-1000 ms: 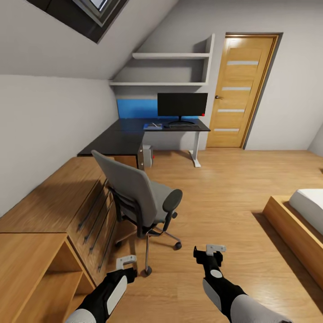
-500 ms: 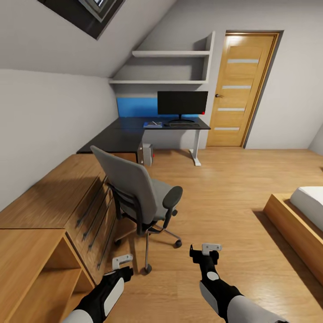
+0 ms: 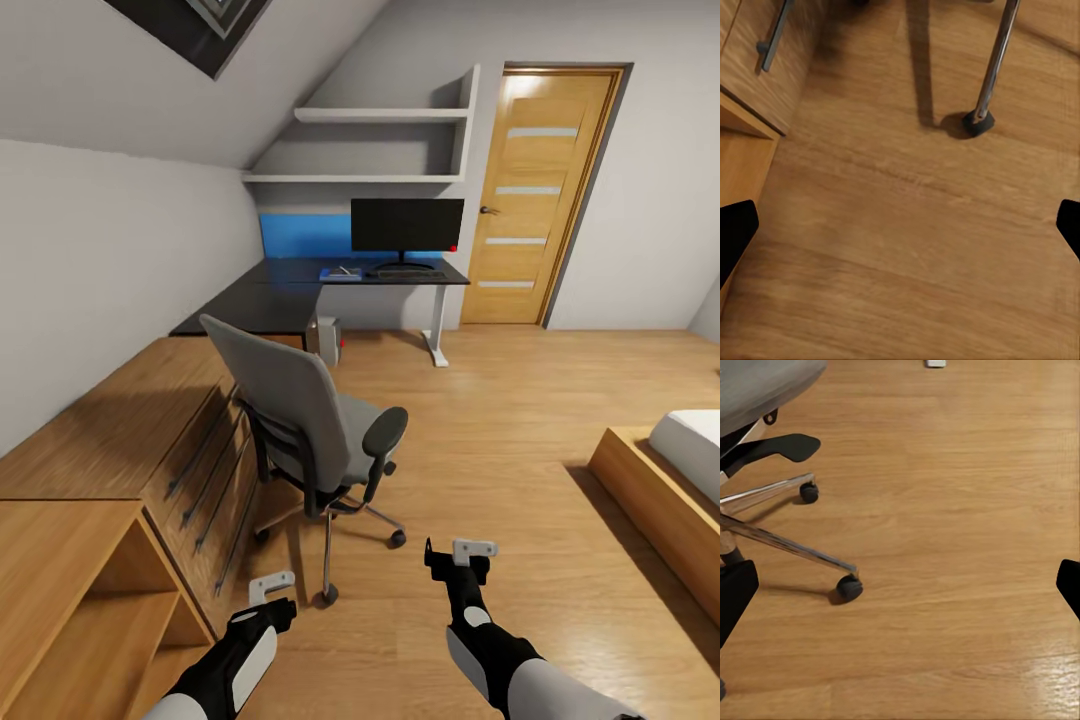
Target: In the bedroom, organize the workspace by keeping the computer under the desk, ensuring the monitor is on the desk, placing the keyboard on the desk next to the monitor, placing the mouse on the desk next to the keyboard, moving the folder from the swivel chair onto the desk next to the mouse, stacking the notebook on top of the folder with the pen on top of the notebook, and positioning the swivel chair next to the desk.
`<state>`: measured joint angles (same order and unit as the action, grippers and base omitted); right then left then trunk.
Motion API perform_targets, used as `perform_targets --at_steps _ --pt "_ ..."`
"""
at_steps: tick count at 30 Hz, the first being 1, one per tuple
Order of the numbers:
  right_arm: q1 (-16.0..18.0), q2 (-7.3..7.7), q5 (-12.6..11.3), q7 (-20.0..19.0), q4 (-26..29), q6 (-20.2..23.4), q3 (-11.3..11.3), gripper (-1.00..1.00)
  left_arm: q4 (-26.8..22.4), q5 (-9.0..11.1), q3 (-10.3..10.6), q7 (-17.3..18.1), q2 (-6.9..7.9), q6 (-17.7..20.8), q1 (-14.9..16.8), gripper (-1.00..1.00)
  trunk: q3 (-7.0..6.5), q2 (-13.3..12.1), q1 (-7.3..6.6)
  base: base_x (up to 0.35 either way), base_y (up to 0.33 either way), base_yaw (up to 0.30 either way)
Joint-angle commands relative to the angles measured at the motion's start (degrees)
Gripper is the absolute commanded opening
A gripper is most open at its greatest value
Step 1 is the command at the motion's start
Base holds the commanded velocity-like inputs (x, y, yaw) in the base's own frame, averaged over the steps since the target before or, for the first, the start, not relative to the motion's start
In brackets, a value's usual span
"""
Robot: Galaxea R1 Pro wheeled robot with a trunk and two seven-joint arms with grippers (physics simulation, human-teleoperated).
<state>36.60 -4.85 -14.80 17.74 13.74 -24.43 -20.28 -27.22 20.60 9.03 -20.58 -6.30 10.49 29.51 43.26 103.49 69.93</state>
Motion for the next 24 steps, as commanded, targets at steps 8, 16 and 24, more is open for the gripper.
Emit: perform_targets --at_steps 8,16,24 --pt "0.05 -0.31 -0.42 0.28 -0.26 -0.26 -0.72 1.0 -0.11 0.49 0.46 -0.51 0.06 0.23 0.02 1.0 1.49 3.25 1.76 0.0 0.0 0.087" --pt "0.05 -0.25 -0.4 0.28 -0.29 -0.26 -0.64 1.0 -0.11 0.49 0.46 -0.51 0.06 0.23 0.02 1.0 2.93 6.46 3.51 0.0 0.0 0.034" --pt "0.05 -0.25 -0.33 0.28 -0.29 -0.31 -0.69 1.0 -0.11 0.49 0.48 -0.51 0.06 0.23 0.02 1.0 4.37 9.67 5.27 0.0 0.0 0.045"
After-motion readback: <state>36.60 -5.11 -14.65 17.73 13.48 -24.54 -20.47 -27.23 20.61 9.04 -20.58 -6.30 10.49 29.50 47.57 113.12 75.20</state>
